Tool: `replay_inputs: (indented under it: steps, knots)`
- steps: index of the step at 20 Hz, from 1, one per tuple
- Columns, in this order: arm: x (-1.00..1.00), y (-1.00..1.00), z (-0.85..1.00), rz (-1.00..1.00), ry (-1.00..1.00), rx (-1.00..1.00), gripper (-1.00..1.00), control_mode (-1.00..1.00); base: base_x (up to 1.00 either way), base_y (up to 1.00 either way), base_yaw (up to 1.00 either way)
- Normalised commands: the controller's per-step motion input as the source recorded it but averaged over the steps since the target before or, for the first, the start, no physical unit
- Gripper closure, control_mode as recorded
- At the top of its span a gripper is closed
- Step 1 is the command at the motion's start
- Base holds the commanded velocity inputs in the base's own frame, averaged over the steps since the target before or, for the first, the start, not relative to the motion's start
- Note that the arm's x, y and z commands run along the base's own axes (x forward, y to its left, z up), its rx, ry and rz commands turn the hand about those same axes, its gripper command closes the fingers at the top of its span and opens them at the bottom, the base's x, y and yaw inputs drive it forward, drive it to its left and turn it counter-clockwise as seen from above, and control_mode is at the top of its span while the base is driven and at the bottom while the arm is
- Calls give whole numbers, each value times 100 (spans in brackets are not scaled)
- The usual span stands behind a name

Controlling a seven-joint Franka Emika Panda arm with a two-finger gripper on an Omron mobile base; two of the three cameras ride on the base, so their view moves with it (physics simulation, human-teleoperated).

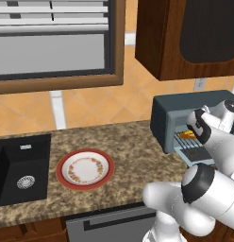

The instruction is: Pick up the kebab skewer and baguette bread, and place them inside the toaster oven. Close the toaster oven door and start by setting the timer.

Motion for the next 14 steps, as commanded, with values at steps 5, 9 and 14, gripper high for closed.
replay_inputs:
  steps: [5, 9, 14]
  knots:
    - [2, 0, 0, 0, 5, 0, -100, -100, 0, 0, 0]
    - [0, 0, 0, 0, 5, 0, -100, -100, 0, 0, 0]
    - [0, 0, 0, 0, 4, 0, -100, -100, 0, 0, 0]
